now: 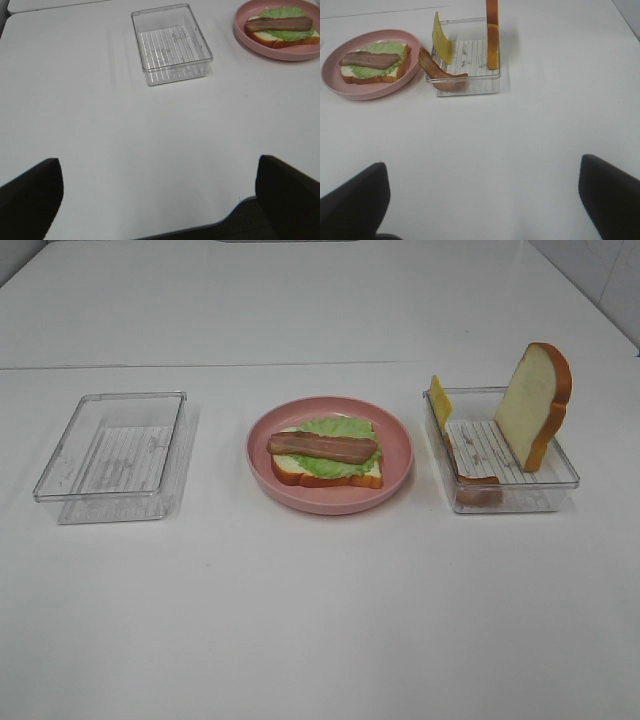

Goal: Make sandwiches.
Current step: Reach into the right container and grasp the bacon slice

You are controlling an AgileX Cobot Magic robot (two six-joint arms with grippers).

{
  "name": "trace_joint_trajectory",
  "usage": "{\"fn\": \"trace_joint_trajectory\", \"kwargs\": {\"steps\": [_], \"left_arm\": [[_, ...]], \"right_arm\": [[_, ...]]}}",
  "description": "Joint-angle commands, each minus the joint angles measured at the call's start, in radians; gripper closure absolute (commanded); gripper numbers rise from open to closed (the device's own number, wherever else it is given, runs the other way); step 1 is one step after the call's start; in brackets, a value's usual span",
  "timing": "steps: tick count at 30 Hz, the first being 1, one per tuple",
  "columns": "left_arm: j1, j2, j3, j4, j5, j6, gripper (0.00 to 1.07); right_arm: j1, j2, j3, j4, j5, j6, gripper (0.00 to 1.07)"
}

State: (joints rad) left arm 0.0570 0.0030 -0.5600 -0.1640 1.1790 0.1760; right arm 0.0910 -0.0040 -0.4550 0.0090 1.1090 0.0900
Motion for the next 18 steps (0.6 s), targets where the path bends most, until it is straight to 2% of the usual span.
{"fn": "trace_joint_trajectory", "kwargs": {"steps": [1, 5, 8, 9, 10, 11, 12, 13, 15, 18], "left_arm": [[-0.001, -0.023, 0.004, -0.026, -0.014, 0.001, 0.06], [-0.001, -0.023, 0.01, -0.036, -0.026, -0.002, 0.06], [-0.001, -0.023, 0.043, -0.01, -0.098, -0.006, 0.06], [-0.001, -0.023, 0.044, 0.002, -0.098, -0.022, 0.06], [-0.001, -0.023, 0.044, 0.037, -0.1, -0.073, 0.06], [-0.001, -0.023, 0.044, 0.037, -0.1, -0.073, 0.06], [-0.001, -0.023, 0.045, 0.073, -0.102, -0.12, 0.06], [-0.001, -0.023, 0.045, 0.073, -0.102, -0.12, 0.06], [-0.001, -0.023, 0.045, 0.103, -0.103, -0.168, 0.06], [-0.001, -0.023, 0.045, 0.094, -0.104, -0.17, 0.06]], "right_arm": [[-0.006, -0.029, 0.002, -0.009, -0.01, -0.01, 0.11], [-0.006, -0.028, 0.002, -0.009, -0.01, -0.01, 0.11], [-0.006, -0.025, 0.002, -0.009, -0.01, -0.01, 0.11], [-0.006, -0.025, 0.002, -0.009, -0.01, -0.01, 0.11], [-0.006, -0.022, 0.002, -0.009, -0.01, -0.01, 0.11], [-0.006, -0.022, 0.002, -0.009, -0.01, -0.01, 0.11], [-0.006, -0.022, 0.002, -0.009, -0.01, -0.01, 0.11], [-0.006, -0.022, 0.002, -0.009, -0.01, -0.01, 0.11], [-0.005, -0.022, 0.002, -0.015, -0.01, -0.01, 0.11], [-0.005, -0.022, 0.002, -0.015, -0.01, -0.01, 0.11]]}}
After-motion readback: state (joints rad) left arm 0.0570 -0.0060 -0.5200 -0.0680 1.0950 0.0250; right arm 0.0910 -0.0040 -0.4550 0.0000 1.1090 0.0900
